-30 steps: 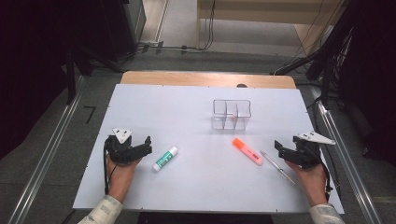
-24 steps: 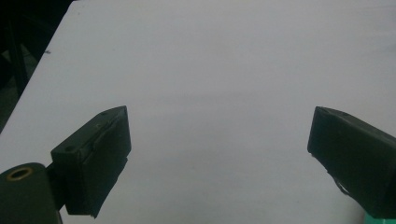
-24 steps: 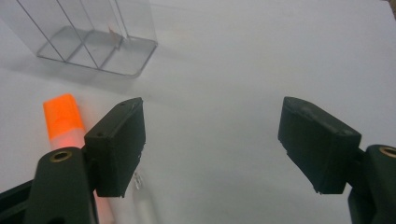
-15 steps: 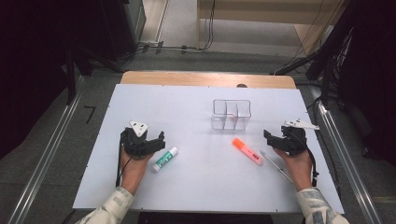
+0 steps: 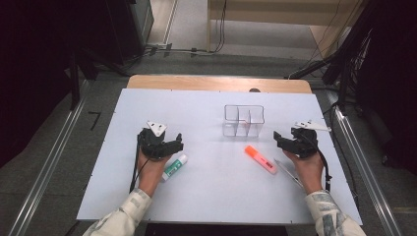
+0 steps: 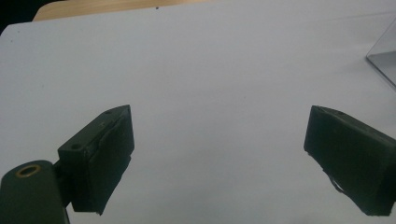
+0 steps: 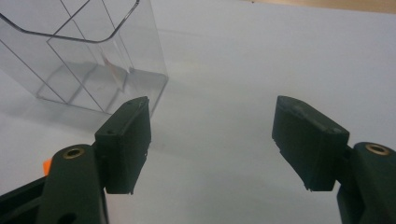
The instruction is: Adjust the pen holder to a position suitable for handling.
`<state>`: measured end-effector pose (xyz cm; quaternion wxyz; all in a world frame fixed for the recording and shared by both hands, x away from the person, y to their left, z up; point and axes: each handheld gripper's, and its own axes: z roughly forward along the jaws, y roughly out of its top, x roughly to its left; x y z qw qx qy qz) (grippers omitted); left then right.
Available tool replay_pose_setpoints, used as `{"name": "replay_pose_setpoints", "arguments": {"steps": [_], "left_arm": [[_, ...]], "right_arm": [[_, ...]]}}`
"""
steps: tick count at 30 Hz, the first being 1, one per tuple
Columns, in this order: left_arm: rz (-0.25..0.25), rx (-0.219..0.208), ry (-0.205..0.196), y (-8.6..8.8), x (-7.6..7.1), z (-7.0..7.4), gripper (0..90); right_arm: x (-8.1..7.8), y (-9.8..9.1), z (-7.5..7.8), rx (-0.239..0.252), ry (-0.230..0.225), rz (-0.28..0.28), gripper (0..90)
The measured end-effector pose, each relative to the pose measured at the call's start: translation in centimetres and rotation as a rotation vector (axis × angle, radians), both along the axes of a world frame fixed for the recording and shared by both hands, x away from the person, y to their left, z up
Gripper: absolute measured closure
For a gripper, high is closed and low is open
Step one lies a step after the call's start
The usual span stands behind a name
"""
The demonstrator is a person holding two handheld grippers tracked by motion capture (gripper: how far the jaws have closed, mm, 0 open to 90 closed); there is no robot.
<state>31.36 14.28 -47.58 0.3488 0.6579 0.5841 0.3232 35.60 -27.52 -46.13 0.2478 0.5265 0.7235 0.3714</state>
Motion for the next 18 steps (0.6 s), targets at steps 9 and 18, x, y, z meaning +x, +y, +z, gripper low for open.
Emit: {"name": "replay_pose_setpoints", "arguments": {"steps": [9,18], "left_arm": [[-0.027,0.0,0.017,-2.6,2.0,-0.3,12.9],[-0.064,0.024,0.019,-5.8,3.8,0.0,17.3]], "right_arm": [[1.0,0.7,-0.4,0.0,-0.006,-0.016,31.1],[1.8,1.3,-0.6,0.014,-0.01,-0.012,33.9]]}}
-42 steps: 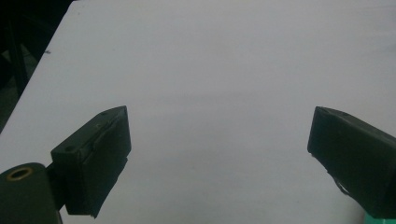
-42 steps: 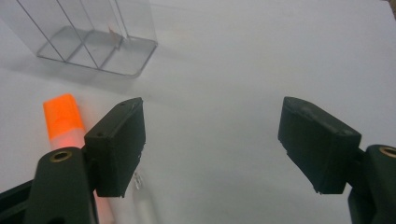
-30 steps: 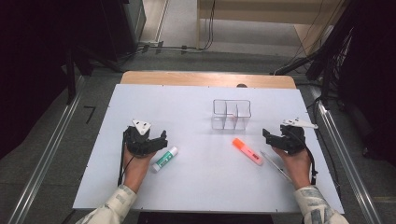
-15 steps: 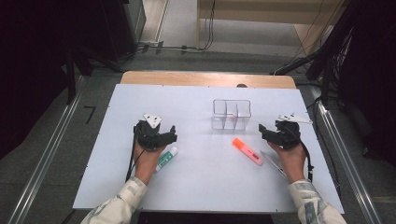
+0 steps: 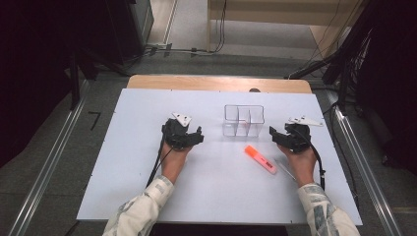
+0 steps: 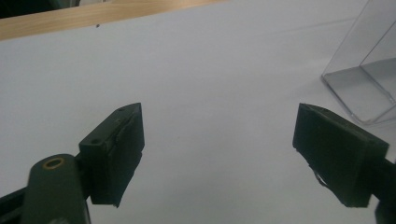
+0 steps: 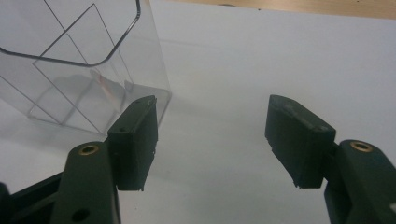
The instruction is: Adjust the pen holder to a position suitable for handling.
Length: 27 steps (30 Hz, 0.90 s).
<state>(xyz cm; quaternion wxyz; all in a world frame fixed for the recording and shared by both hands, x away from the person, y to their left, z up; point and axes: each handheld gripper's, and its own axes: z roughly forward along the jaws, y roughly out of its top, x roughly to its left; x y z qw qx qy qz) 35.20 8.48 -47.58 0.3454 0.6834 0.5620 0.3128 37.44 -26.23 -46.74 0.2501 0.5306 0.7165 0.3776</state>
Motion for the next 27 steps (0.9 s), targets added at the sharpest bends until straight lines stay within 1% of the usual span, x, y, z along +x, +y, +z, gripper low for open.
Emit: {"name": "replay_pose_setpoints", "arguments": {"steps": [2,3,4,6,8,9,11,12,13,14,16,18,20,21,22,24,27], "left_arm": [[-0.009,0.002,0.002,-0.7,0.3,0.0,20.1],[-0.009,0.002,0.002,-0.7,0.3,0.0,21.2],[-0.025,0.005,0.01,-1.3,0.7,0.0,22.9],[-0.035,0.001,0.017,-1.8,1.1,-0.1,26.1],[-0.043,-0.029,0.017,-2.2,1.5,-0.2,31.5],[-0.051,-0.043,0.023,-2.3,1.7,-0.2,35.7],[-0.059,-0.05,0.033,-2.8,2.1,-0.2,45.3],[-0.069,-0.058,0.036,-3.0,2.4,-0.1,48.7],[-0.084,-0.069,0.037,-3.2,2.5,-0.1,53.2],[-0.091,-0.08,0.029,-3.4,2.7,0.0,56.2],[-0.107,-0.098,0.031,-3.8,3.0,0.0,62.4],[-0.112,-0.11,0.035,-4.0,3.3,-0.2,67.1],[-0.122,-0.14,0.044,-4.1,3.5,-0.3,73.0],[-0.124,-0.148,0.043,-4.2,3.6,-0.4,74.8],[-0.124,-0.148,0.043,-4.2,3.6,-0.4,75.9],[-0.135,-0.138,0.032,-4.7,3.7,-0.4,80.0],[-0.141,-0.133,0.028,-5.1,3.9,-0.4,82.0]], "right_arm": [[0.2,0.1,0.0,0.004,-0.002,0.0,35.5],[0.3,0.1,-0.1,0.008,-0.001,-0.002,36.4],[0.4,0.2,-0.2,0.008,-0.001,-0.004,37.6],[0.7,0.1,-0.4,0.018,0.005,-0.003,40.1],[1.0,0.2,-0.6,0.027,0.013,-0.002,43.6],[1.1,0.2,-0.7,0.032,0.015,-0.005,45.5],[1.2,0.3,-0.8,0.035,0.019,-0.001,49.9],[1.4,0.4,-0.9,0.042,0.027,0.003,52.8],[1.5,0.4,-1.0,0.046,0.033,0.012,55.3],[1.6,0.5,-1.0,0.05,0.04,0.02,57.7],[1.7,0.8,-1.1,0.039,0.036,0.035,63.3],[1.8,1.1,-1.2,0.025,0.026,0.047,68.0],[1.8,1.3,-1.3,0.028,0.025,0.049,71.3],[1.9,1.4,-1.3,0.033,0.028,0.048,72.8],[1.9,1.4,-1.3,0.033,0.028,0.048,72.8],[1.9,1.5,-1.3,0.03,0.016,0.052,76.3],[2.0,1.6,-1.3,0.034,0.02,0.054,77.7]]}}
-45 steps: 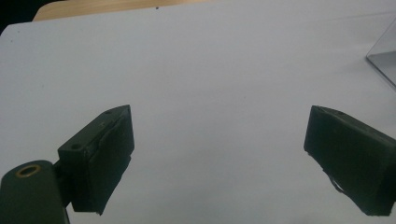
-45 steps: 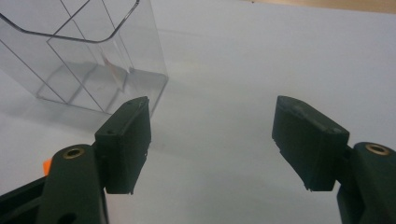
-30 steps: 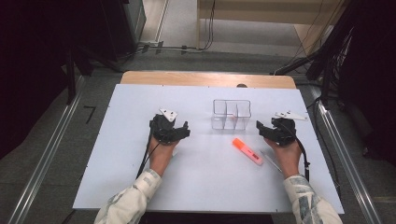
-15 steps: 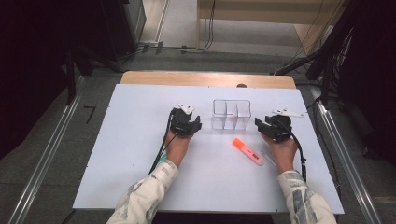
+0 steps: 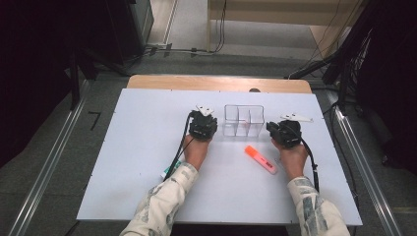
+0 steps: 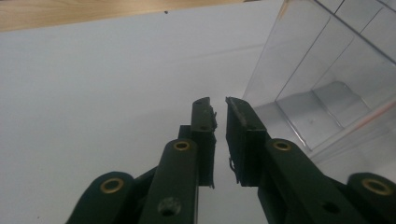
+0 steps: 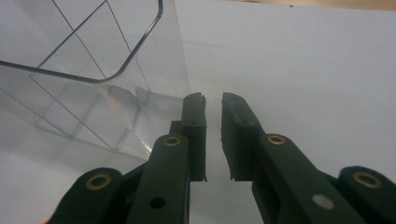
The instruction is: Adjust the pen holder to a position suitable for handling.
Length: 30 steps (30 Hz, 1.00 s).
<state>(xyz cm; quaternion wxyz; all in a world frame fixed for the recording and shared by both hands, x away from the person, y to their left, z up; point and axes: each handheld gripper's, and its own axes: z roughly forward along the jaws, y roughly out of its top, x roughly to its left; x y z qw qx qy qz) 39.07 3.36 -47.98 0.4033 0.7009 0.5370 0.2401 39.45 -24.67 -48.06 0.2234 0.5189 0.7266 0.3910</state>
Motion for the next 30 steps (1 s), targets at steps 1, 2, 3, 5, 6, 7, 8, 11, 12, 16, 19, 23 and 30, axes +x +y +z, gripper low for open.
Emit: {"name": "replay_pose_setpoints", "arguments": {"steps": [1,2,3,5,6,7,8,11,12,16,19,23,30], "left_arm": [[-0.002,-0.004,0.0,-0.1,0.1,0.0,83.4],[-0.007,-0.005,0.005,-0.3,0.2,0.0,84.6],[-0.008,-0.004,0.007,-0.4,0.2,0.0,85.4],[-0.018,-0.003,0.01,-0.7,0.3,-0.1,87.2],[-0.02,-0.003,0.009,-0.8,0.3,-0.1,87.2],[-0.021,-0.007,0.009,-0.9,0.3,-0.1,88.4],[-0.024,-0.013,0.012,-0.9,0.3,-0.1,88.6],[-0.03,-0.018,0.01,-1.0,0.3,0.1,89.8],[-0.031,-0.02,0.009,-1.1,0.4,0.2,89.8],[-0.045,-0.031,0.007,-1.3,0.4,0.3,89.9],[-0.06,-0.033,0.003,-1.7,0.3,0.5,89.9],[-0.063,-0.031,0.006,-1.7,0.2,0.5,90.0],[-0.082,-0.034,0.02,-1.1,-0.4,0.9,90.0]], "right_arm": [[0.1,0.0,0.0,-0.004,0.005,0.003,77.9],[0.2,0.1,0.0,-0.007,0.011,0.007,78.4],[0.2,0.2,0.1,-0.006,0.014,0.012,79.5],[0.3,0.3,0.2,-0.008,0.007,0.018,79.9],[0.4,0.5,0.3,-0.007,0.005,0.021,80.7],[0.5,0.6,0.4,-0.005,0.003,0.027,80.9],[0.5,0.8,0.5,-0.01,0.002,0.035,81.2],[0.6,1.3,0.5,-0.02,-0.005,0.039,82.1],[0.7,1.4,0.5,-0.022,-0.004,0.037,82.1],[0.8,1.4,0.5,-0.017,0.004,0.035,83.0],[0.9,1.5,0.5,-0.022,0.004,0.037,84.5],[0.9,1.5,0.5,-0.009,0.008,0.045,87.4],[0.6,1.7,0.6,-0.009,0.016,0.063,87.7]]}}
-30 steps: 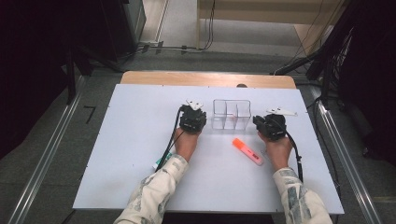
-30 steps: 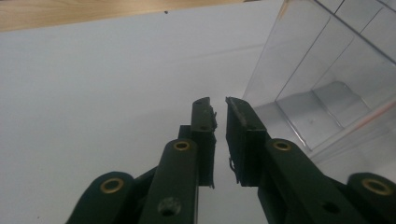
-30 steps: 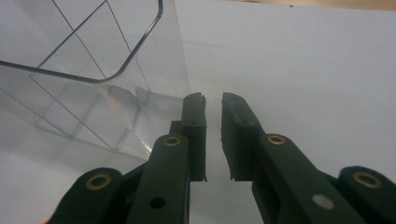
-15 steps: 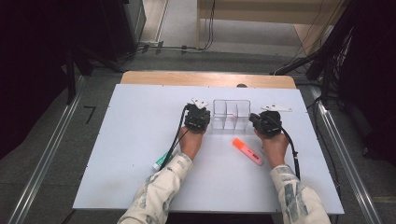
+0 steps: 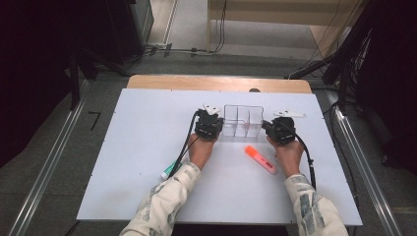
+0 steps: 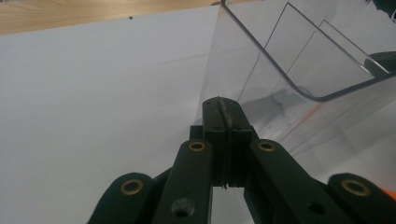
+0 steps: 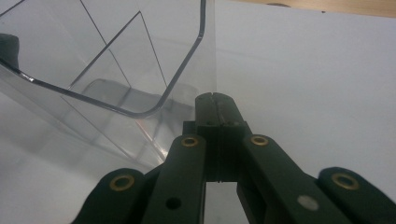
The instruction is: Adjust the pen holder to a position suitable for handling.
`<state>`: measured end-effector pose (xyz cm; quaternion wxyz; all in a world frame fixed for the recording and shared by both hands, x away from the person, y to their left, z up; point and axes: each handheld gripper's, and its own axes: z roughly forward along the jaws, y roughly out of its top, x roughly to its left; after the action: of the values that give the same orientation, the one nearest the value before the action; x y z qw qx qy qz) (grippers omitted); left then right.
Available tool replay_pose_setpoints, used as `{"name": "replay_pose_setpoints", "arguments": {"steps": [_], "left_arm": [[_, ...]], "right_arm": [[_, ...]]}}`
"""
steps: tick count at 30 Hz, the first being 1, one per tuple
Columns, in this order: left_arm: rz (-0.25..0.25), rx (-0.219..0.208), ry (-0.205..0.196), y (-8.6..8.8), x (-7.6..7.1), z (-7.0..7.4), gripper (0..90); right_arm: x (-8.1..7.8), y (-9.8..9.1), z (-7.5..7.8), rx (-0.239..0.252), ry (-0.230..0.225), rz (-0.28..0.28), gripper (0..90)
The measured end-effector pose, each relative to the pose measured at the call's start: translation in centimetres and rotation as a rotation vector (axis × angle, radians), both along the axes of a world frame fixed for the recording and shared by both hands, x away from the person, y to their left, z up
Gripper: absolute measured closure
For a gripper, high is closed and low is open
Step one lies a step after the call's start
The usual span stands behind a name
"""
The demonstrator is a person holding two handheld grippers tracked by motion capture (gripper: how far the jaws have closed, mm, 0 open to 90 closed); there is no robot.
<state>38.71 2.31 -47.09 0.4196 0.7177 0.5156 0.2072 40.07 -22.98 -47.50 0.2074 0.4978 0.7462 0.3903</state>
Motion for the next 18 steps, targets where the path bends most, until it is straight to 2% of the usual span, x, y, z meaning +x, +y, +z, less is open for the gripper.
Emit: {"name": "replay_pose_setpoints", "arguments": {"steps": [9,18], "left_arm": [[0.008,-0.001,0.008,2.1,-1.5,0.0,90.0],[0.046,-0.006,0.015,4.9,-2.3,0.1,90.0]], "right_arm": [[-1.0,1.5,0.1,0.004,0.004,0.048,87.8],[-1.7,4.2,0.1,0.015,0.01,0.085,87.7]]}}
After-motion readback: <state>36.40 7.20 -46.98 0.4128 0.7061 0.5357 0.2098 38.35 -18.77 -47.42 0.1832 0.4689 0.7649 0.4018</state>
